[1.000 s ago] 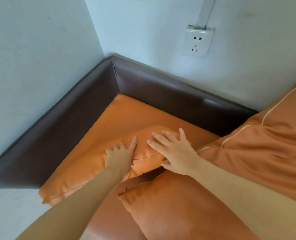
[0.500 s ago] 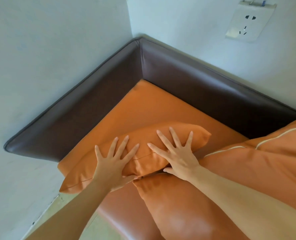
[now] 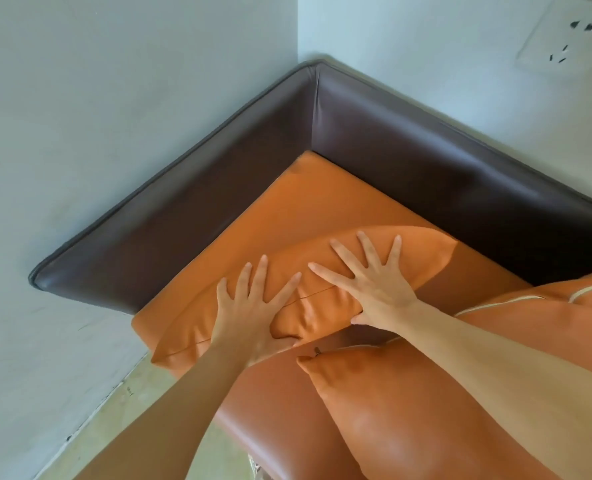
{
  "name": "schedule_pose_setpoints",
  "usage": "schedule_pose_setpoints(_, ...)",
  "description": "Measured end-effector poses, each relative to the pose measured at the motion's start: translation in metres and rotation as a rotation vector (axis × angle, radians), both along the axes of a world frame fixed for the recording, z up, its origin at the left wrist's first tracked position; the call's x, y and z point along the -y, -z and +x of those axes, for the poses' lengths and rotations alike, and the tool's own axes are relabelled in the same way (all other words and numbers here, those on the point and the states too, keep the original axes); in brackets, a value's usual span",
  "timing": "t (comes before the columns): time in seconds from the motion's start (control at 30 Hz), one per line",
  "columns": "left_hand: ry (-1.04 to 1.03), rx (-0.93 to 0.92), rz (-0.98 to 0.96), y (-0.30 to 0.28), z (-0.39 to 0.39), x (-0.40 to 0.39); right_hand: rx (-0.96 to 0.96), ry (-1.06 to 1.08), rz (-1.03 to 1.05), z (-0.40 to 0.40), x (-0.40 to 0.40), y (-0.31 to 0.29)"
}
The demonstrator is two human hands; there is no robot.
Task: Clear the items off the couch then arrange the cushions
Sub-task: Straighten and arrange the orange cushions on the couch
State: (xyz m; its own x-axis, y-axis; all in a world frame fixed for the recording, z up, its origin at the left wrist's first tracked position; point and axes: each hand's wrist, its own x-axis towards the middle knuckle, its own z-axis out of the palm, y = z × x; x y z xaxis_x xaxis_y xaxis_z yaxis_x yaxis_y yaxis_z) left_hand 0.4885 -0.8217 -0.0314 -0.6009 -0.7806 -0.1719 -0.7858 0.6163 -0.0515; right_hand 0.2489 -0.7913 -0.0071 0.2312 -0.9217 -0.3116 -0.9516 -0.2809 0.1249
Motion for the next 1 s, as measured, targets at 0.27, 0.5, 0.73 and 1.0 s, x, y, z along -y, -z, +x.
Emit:
schedule_pose_setpoints(0.27,-0.017,-0.045,0.009,-0.011,0.054,0.033,-0.015,-0.099,0.022,0.046,0.048,-0.011)
schedule_pose_setpoints(0.5,-0.164,-0.086,-0.051,-0.01,0.139,0.055,0.025,-0.276,0.004,0.128,0.109,-0.016)
schedule_pose_setpoints(0.73,-0.347,-0.143,0.041,-0.004,0.191,0.076,0.037,-0.435,0.035,0.183,0.168,-0.017)
schedule_pose_setpoints(1.0,-0.144,-0.12,-0.183,0.016,0.2,0.064,0.088,-0.422,-0.034,0.199,0.156,0.003)
